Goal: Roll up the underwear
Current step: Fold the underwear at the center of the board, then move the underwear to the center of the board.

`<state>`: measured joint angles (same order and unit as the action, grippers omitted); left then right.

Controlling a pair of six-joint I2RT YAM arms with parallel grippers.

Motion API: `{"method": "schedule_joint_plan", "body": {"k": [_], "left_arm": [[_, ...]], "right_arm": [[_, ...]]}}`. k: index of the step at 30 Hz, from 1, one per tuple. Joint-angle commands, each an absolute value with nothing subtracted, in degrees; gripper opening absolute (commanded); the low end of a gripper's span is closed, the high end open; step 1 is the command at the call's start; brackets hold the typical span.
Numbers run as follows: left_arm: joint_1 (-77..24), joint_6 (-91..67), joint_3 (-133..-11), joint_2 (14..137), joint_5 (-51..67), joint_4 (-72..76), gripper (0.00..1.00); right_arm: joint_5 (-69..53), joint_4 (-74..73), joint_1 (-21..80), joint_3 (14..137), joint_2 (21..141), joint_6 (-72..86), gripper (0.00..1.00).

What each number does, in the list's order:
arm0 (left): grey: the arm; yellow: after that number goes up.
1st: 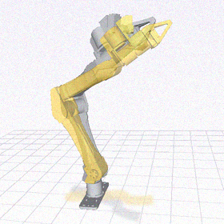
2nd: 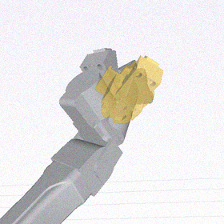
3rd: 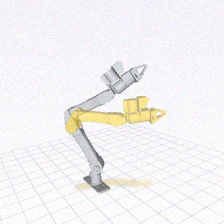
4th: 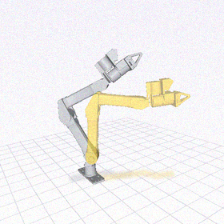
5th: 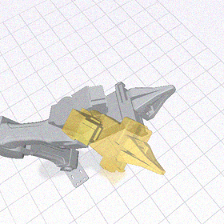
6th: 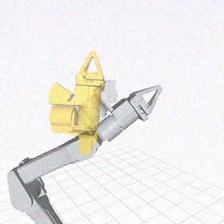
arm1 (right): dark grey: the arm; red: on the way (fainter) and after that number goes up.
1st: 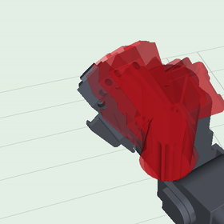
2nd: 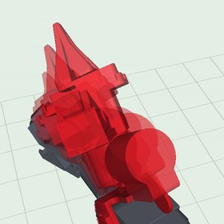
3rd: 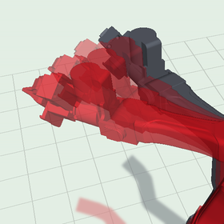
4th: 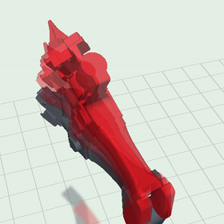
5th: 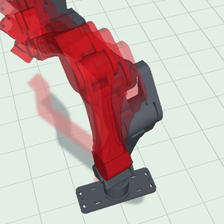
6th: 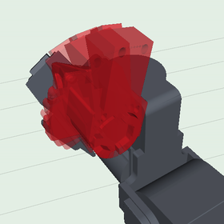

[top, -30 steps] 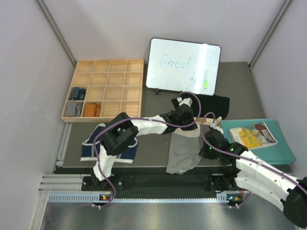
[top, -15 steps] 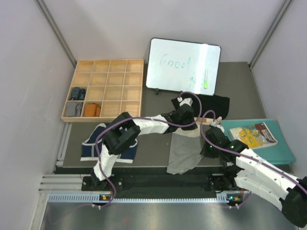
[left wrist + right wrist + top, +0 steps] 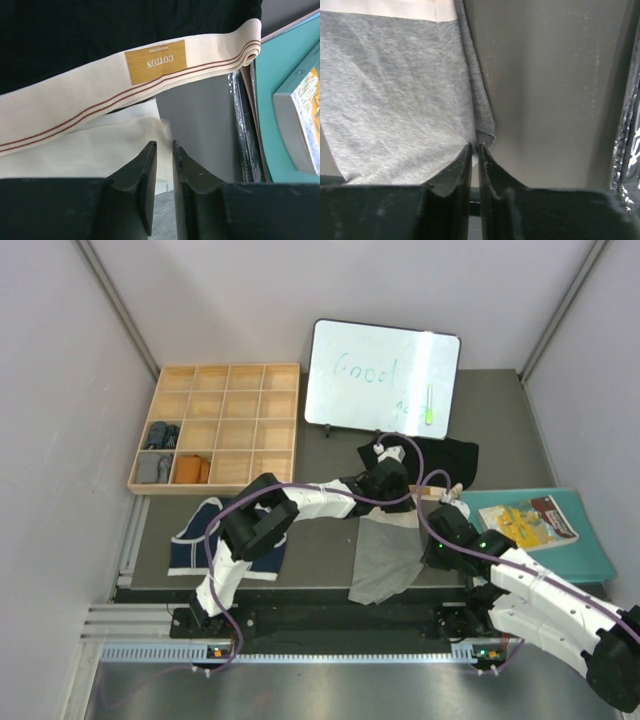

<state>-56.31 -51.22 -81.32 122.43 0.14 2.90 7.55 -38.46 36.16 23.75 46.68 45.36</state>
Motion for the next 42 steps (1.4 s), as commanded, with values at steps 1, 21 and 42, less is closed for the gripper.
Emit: {"method": "schedule_joint_plan", "body": {"k": [1, 21, 42], "left_arm": [[-56.5, -51.5, -82.8, 121.0, 2.9, 6.4, 0.39], [-41.4, -43.5, -65.3, 97.8, 7.6, 6.9, 0.63], [-37.8, -39.0, -57.7, 95.5, 11.5, 3.7, 0.52]], "right_arm": [[10.5, -40.3, 35.6, 27.0, 46.2, 46.3, 0.27], [0.4, -31.6, 1.9, 50.4, 61.4, 25.5, 0.69], [-0.2, -21.8, -10.5, 69.6, 104.0, 18.3, 0.52]]}}
